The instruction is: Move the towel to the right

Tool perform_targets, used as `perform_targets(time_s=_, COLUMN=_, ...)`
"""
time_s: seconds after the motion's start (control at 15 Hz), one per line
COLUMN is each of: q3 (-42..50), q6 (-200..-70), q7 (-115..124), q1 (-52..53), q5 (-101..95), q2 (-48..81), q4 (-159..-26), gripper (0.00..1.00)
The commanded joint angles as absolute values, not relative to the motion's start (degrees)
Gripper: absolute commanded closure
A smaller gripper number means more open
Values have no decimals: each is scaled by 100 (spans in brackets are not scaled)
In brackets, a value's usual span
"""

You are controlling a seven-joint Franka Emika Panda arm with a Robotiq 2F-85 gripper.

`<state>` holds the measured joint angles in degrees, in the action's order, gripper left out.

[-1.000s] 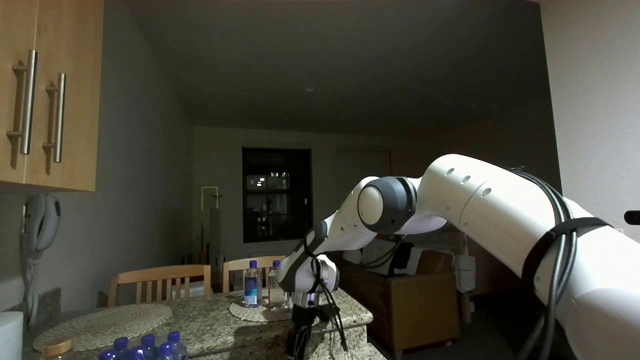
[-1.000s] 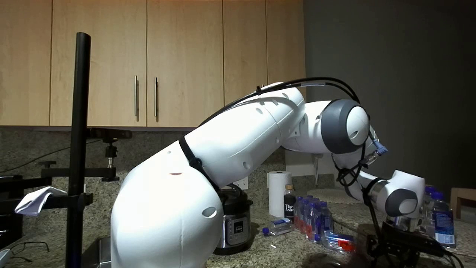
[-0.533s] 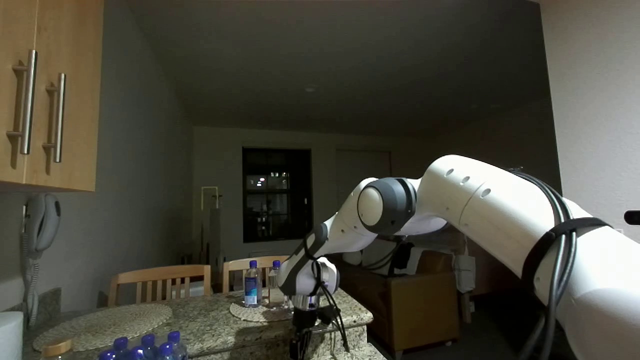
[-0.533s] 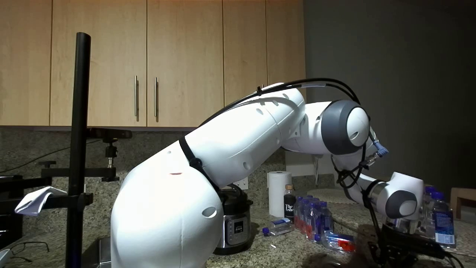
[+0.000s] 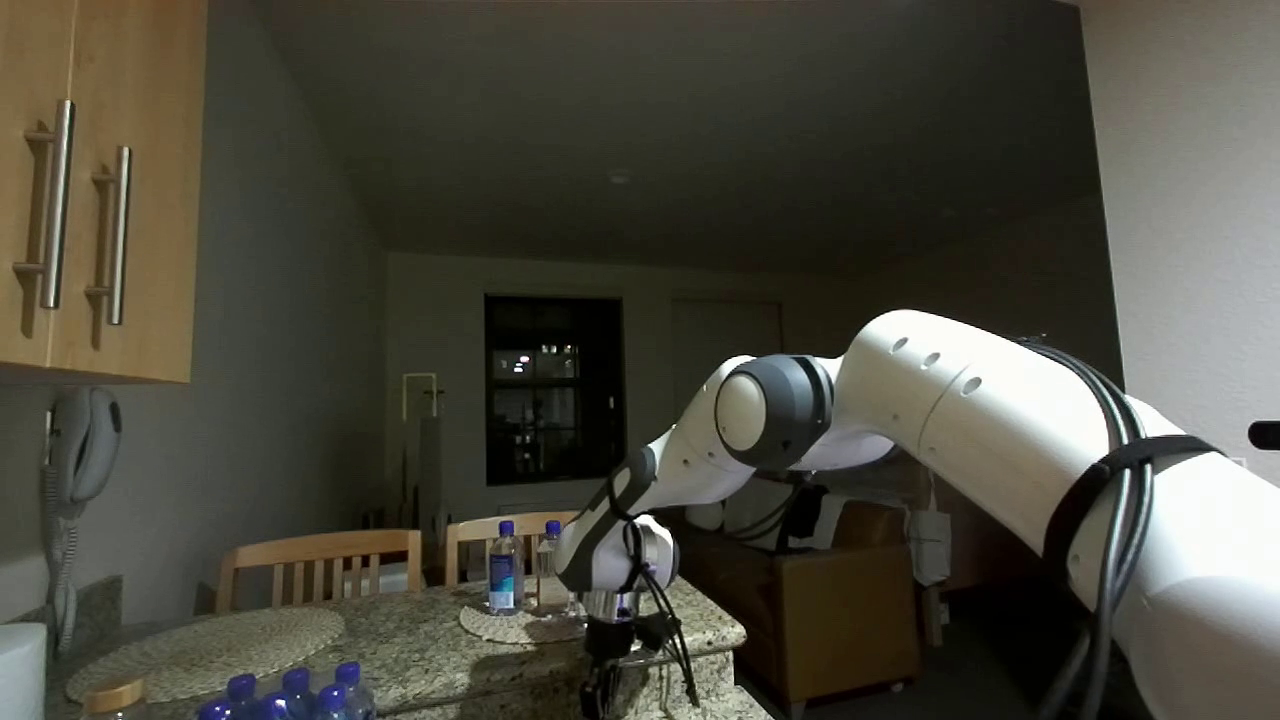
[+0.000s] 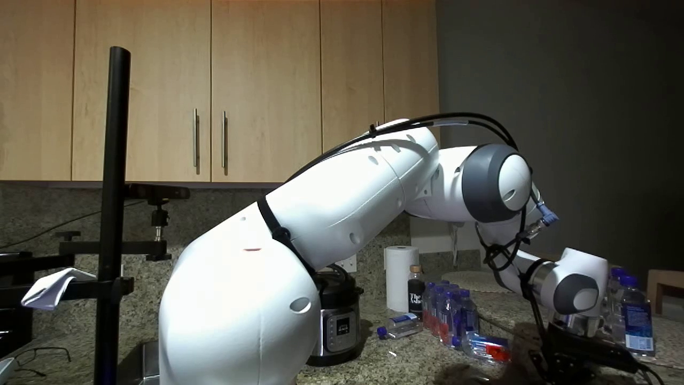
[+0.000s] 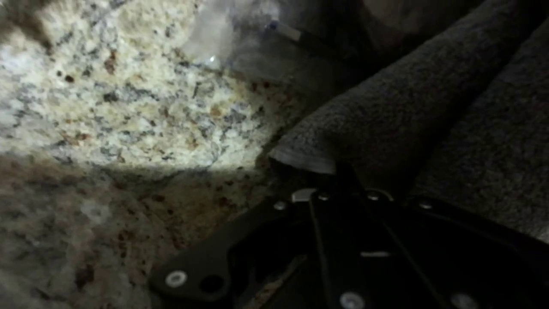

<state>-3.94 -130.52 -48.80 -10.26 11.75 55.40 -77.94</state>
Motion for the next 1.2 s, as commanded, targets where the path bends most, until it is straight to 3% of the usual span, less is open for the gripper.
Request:
perform_targets(time_s=0.0, q3=-531, q6=-12688, q7=-4787, q1=-1219, q5=1038, q2=5308, q4=-7937, gripper=90)
perform_targets(time_s=0.93, q3=-250, q6=-10868, q7=-4740, q1=-2032, q5=1130, q2=5452, q4=-6614, gripper=93)
perform_targets(time_s=1.0, q3=-266, q6=-10808, q7=-4796, q1=-2038, q5=1134, q2=5438, q4=-6660, gripper=66)
perform_targets(time_s=1.13, q3=-277, q6=-10632, q7=-4818, q1=-2002, q5=1125, q2=5403, q4=-6759, gripper=65)
